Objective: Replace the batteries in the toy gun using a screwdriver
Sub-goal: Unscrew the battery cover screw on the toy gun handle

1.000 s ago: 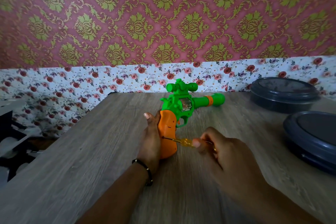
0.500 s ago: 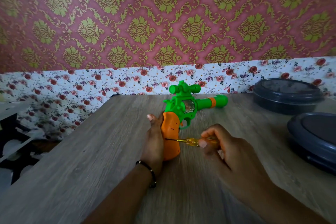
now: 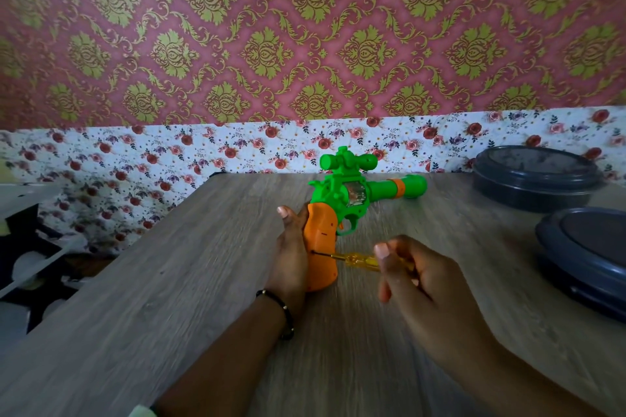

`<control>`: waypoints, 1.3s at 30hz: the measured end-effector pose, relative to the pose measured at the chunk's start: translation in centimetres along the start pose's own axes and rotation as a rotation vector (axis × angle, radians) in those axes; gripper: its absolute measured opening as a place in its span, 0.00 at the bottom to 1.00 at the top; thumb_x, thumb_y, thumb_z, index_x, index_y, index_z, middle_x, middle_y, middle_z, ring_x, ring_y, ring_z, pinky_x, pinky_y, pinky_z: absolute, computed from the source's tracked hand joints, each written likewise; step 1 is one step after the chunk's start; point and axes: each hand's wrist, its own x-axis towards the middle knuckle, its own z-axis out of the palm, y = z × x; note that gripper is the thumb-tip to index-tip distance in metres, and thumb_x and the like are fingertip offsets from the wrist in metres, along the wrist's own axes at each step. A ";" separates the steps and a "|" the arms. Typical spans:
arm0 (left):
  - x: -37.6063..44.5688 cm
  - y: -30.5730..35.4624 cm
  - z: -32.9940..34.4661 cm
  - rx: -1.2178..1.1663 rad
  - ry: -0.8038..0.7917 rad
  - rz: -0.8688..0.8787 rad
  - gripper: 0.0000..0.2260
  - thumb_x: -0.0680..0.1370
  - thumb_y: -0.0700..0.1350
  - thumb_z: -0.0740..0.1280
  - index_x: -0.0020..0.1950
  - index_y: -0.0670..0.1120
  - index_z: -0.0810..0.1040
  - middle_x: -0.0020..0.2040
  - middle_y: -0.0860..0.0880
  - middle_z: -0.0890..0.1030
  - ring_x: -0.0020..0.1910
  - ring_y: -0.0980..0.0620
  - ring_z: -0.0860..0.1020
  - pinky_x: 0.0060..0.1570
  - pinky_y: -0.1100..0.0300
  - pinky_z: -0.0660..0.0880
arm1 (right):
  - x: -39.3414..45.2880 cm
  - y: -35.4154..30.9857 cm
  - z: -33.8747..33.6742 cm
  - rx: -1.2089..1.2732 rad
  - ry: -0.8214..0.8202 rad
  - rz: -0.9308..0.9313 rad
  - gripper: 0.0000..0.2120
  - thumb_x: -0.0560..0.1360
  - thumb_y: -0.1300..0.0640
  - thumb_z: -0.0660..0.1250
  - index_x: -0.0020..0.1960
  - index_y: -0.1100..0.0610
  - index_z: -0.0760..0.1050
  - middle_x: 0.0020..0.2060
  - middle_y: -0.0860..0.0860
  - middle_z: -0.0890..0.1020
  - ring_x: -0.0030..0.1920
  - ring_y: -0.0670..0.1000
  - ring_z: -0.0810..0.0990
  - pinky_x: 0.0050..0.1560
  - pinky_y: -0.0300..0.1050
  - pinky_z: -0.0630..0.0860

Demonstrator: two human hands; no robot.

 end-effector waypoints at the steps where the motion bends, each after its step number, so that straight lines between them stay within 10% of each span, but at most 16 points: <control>1: -0.1 0.1 0.0 -0.005 -0.001 0.002 0.36 0.64 0.77 0.45 0.62 0.64 0.75 0.63 0.44 0.81 0.63 0.45 0.79 0.68 0.39 0.71 | 0.0 0.0 0.0 -0.061 0.015 0.011 0.24 0.70 0.32 0.51 0.34 0.50 0.71 0.25 0.56 0.76 0.24 0.49 0.73 0.28 0.51 0.72; 9: -0.1 0.4 0.0 -0.013 -0.004 -0.007 0.44 0.65 0.76 0.45 0.73 0.55 0.70 0.65 0.44 0.80 0.63 0.43 0.78 0.66 0.39 0.72 | 0.4 -0.2 -0.3 0.036 -0.054 -0.086 0.02 0.70 0.52 0.66 0.42 0.50 0.75 0.31 0.47 0.78 0.27 0.46 0.74 0.28 0.36 0.68; 17: 0.2 0.3 0.1 -0.026 0.008 0.005 0.37 0.70 0.71 0.43 0.70 0.57 0.72 0.60 0.43 0.83 0.55 0.47 0.82 0.63 0.43 0.75 | 0.3 0.0 -0.3 -0.184 -0.003 0.013 0.25 0.73 0.33 0.51 0.35 0.53 0.70 0.21 0.51 0.71 0.24 0.47 0.72 0.27 0.44 0.68; 25: 0.0 0.2 0.1 -0.032 0.016 0.001 0.33 0.67 0.74 0.45 0.59 0.61 0.77 0.58 0.47 0.84 0.58 0.47 0.81 0.65 0.41 0.74 | 0.4 -0.3 -0.2 -0.026 -0.022 -0.119 0.04 0.68 0.54 0.67 0.42 0.49 0.74 0.37 0.43 0.78 0.37 0.42 0.77 0.34 0.30 0.68; 32: 0.0 0.4 0.1 -0.037 0.001 0.001 0.39 0.67 0.72 0.45 0.71 0.56 0.71 0.60 0.43 0.82 0.57 0.45 0.81 0.64 0.41 0.74 | 0.1 0.0 -0.1 -0.320 -0.029 -0.067 0.25 0.69 0.31 0.46 0.38 0.50 0.68 0.21 0.48 0.67 0.23 0.46 0.68 0.27 0.43 0.63; 39: -0.1 0.5 0.1 -0.051 0.007 -0.008 0.38 0.67 0.72 0.45 0.69 0.56 0.73 0.56 0.43 0.83 0.54 0.45 0.82 0.62 0.42 0.76 | 0.2 -0.6 -0.3 -0.046 -0.067 -0.082 0.08 0.71 0.58 0.70 0.42 0.47 0.73 0.34 0.41 0.78 0.33 0.41 0.76 0.31 0.31 0.66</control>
